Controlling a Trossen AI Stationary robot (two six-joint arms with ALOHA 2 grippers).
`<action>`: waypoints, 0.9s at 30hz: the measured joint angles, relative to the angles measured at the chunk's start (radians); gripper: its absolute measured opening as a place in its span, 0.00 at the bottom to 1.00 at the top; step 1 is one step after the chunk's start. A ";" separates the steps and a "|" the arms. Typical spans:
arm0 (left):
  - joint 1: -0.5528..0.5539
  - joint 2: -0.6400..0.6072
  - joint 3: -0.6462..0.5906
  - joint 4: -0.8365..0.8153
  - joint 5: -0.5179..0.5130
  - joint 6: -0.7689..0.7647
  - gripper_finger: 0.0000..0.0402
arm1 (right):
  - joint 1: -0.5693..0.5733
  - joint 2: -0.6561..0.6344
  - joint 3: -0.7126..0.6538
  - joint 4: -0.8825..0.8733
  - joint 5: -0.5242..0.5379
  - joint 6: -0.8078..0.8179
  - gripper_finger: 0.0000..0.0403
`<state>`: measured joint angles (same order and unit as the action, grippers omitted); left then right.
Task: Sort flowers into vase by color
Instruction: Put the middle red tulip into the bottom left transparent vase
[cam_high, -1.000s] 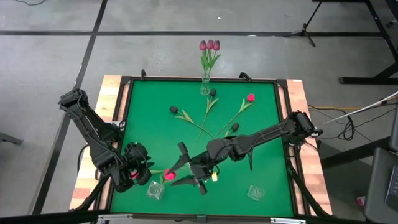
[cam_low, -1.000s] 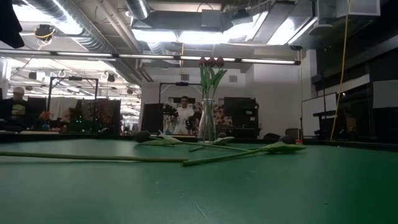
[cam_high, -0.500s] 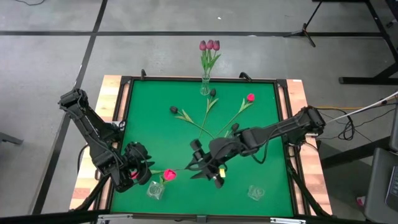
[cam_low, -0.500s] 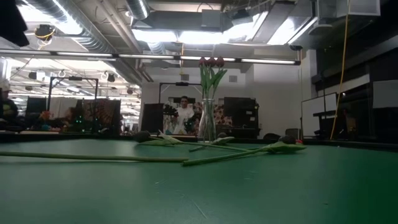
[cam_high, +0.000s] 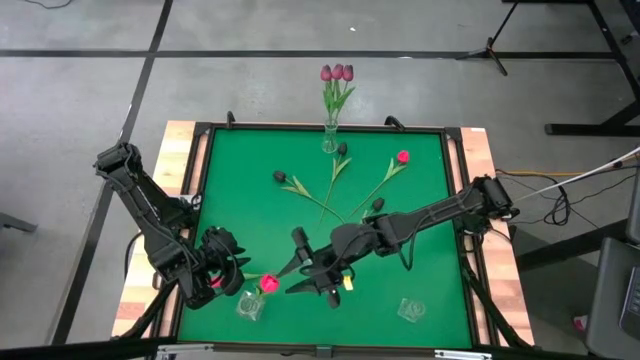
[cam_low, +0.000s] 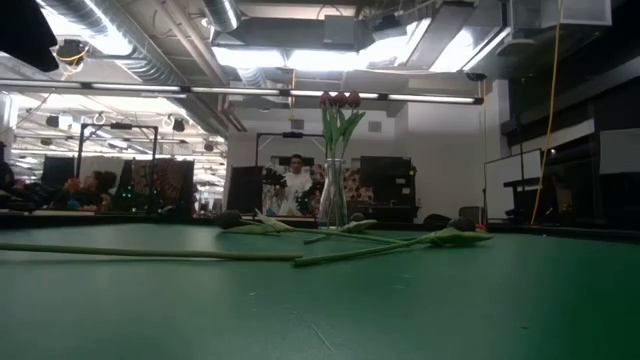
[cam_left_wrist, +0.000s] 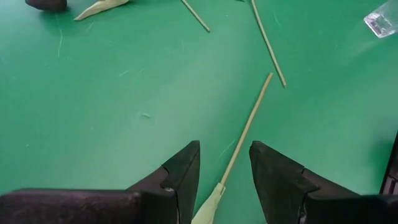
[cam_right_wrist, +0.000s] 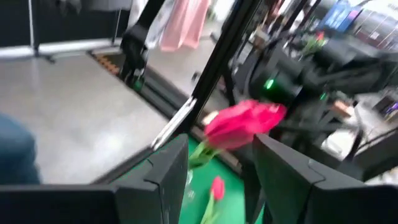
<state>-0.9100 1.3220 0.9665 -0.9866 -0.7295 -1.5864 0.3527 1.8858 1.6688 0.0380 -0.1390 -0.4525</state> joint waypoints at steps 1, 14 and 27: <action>0.000 0.000 0.000 0.000 -0.002 0.000 0.34 | 0.000 0.000 0.000 0.024 -0.002 -0.001 0.45; 0.000 0.000 0.000 0.001 -0.018 0.000 0.34 | -0.015 0.001 -0.001 0.083 -0.129 -0.026 0.45; -0.001 0.000 0.000 0.000 -0.029 0.001 0.34 | 0.012 0.019 0.001 0.109 -0.370 -0.031 0.45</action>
<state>-0.9108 1.3220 0.9665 -0.9863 -0.7582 -1.5856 0.3645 1.9048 1.6696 0.1465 -0.5094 -0.4839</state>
